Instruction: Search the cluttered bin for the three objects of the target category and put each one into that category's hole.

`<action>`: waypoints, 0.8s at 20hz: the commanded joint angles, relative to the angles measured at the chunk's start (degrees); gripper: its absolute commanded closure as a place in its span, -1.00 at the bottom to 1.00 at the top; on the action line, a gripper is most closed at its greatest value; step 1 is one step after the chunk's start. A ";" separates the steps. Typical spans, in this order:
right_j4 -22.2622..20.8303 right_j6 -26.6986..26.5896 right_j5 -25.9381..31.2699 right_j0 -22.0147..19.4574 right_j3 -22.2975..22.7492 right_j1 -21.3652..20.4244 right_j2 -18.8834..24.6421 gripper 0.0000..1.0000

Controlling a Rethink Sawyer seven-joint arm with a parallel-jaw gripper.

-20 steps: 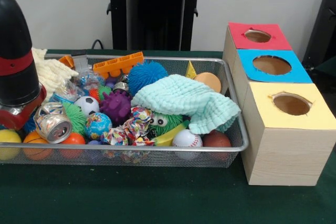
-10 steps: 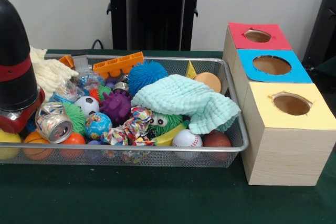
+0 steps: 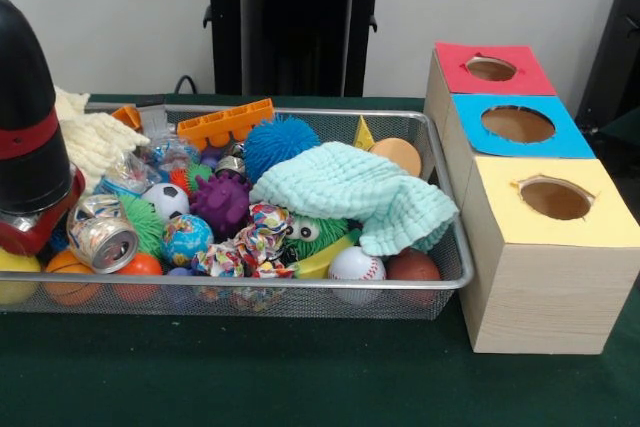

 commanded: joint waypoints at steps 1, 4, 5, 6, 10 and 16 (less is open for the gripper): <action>-3.83 -14.66 -12.33 -1.40 -2.36 9.69 2.50 1.00; -1.73 -13.48 -12.73 -2.66 1.75 6.33 3.69 1.00; -1.32 -13.36 -12.86 -3.22 3.26 4.60 4.08 1.00; -0.43 -13.10 -11.81 -3.62 4.45 3.00 4.45 1.00; 0.80 -12.24 -10.01 -5.25 8.79 -2.45 5.47 1.00; 0.41 -9.40 -10.93 -5.95 12.92 -4.82 5.70 1.00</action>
